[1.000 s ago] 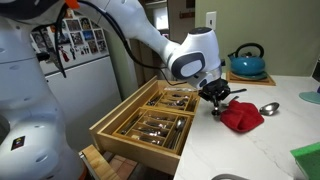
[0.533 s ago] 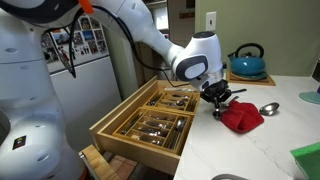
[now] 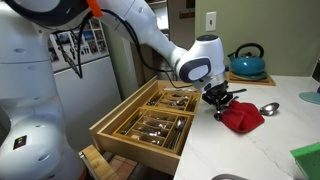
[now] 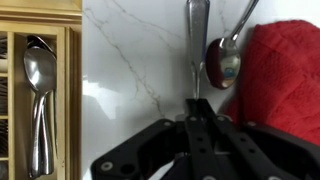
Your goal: Remove a tablespoon from the drawer and put it on the table
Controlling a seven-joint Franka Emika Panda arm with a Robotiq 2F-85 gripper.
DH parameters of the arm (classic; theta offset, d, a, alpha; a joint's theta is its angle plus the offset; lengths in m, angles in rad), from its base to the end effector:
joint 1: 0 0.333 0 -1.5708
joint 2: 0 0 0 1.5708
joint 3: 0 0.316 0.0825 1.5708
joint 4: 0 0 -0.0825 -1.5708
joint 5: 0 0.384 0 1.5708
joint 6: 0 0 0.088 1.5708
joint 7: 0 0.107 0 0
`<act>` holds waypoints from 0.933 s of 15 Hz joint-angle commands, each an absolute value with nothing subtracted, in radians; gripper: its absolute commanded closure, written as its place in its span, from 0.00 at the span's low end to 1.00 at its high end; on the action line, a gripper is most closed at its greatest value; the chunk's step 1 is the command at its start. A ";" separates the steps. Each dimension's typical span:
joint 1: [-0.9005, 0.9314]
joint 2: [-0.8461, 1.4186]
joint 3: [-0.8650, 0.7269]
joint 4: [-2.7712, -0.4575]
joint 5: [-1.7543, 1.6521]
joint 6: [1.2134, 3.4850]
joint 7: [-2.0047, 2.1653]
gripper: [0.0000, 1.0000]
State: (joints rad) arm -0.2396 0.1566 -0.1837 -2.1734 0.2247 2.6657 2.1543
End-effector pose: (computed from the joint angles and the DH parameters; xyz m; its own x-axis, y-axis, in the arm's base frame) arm 0.5305 -0.2440 0.3569 -0.8745 -0.3895 -0.2889 -0.3449 0.9184 -0.1941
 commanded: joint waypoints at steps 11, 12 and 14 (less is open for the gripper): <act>-0.214 0.190 -0.210 -2.136 0.243 2.648 2.173 0.91; -0.212 0.191 -0.210 -2.135 0.241 2.649 2.174 0.90; -0.207 0.186 -0.209 -2.136 0.240 2.647 2.173 0.86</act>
